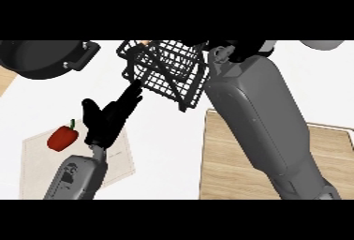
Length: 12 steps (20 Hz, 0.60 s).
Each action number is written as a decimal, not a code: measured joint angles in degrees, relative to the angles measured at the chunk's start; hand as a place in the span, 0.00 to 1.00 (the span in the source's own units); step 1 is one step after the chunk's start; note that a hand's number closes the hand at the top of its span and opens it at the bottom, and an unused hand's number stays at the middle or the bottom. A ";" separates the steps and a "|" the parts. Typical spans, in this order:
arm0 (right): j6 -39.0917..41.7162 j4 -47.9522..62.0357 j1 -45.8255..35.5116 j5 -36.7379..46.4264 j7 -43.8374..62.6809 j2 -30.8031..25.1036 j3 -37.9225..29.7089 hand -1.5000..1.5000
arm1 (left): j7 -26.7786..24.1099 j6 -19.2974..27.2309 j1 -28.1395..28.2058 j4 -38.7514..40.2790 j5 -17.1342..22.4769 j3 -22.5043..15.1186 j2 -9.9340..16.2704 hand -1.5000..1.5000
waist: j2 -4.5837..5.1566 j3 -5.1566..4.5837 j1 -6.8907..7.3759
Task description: Pick the pear from the tray and place it in the tiered basket
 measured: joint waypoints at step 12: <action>-24.77 20.35 -9.84 -7.65 -8.83 0.20 -1.90 0.00 | 0.46 -0.31 -1.59 0.59 -0.07 -0.35 -0.64 0.50 | 0.40 -0.08 1.16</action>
